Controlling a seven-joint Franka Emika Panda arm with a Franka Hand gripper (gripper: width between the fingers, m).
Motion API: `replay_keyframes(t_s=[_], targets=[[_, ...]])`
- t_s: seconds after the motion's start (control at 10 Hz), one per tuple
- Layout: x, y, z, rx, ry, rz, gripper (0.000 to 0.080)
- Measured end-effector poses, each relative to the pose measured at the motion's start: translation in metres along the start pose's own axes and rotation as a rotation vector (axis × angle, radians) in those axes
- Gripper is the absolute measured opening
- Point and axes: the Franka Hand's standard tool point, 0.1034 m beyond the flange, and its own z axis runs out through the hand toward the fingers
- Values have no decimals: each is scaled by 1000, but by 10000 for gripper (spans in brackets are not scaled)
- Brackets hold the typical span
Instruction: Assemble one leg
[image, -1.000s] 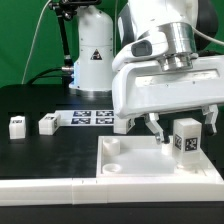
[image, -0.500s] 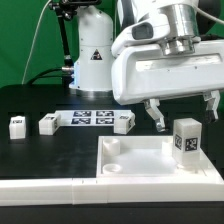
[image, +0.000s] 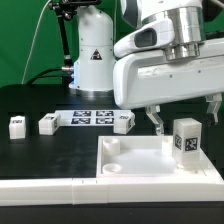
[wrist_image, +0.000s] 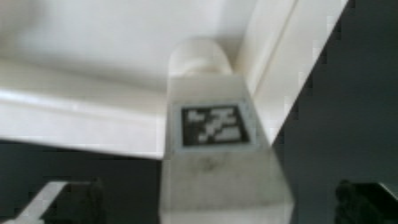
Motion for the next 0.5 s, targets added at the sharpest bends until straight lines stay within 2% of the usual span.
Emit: replay_keyframes(t_s=[0.3,0.4,0.5], targets=[[6,-7,0,47,-208,21,649],[13,-5,2,40,-164,21,649],[11,-5,3,40,-166,21,649]])
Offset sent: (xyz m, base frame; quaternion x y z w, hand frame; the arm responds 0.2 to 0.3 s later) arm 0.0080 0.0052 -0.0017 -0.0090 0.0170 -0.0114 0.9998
